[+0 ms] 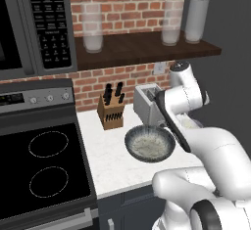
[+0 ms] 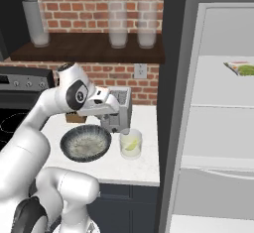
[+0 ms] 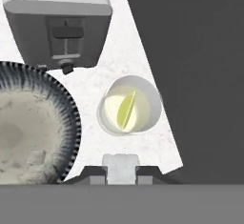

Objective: Grab a lemon wedge from the fridge and one ice cube from the ice bowl, and put them in the glass of lemonade.

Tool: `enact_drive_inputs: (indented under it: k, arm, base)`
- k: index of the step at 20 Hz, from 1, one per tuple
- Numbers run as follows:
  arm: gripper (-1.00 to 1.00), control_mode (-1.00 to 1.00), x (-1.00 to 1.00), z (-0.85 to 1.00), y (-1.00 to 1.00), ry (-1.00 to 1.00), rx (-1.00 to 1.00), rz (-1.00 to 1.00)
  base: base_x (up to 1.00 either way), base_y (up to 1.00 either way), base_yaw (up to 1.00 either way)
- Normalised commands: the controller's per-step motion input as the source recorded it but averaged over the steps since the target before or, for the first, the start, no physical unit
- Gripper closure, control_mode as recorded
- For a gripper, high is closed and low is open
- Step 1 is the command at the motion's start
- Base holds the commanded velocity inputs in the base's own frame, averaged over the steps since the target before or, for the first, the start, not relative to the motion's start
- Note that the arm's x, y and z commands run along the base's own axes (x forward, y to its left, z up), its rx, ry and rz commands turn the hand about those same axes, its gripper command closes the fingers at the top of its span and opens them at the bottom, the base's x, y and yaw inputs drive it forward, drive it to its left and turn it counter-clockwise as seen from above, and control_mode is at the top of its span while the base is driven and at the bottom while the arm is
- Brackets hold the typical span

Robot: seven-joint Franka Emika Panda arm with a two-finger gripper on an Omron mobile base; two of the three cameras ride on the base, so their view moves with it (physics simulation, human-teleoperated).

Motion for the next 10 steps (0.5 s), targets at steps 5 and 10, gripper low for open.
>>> enact_drive_inputs:
  k: [5, 10]
  arm:
    - [1.0, -1.0, 0.03, -0.61, -0.31, 0.17, 0.05, -0.02]
    - [1.0, -1.0, 0.09, -0.36, -0.21, 0.08, 0.15, 0.0]
  base:
    - [0.0, 0.0, 0.0]
    - [0.0, 0.0, 0.0]
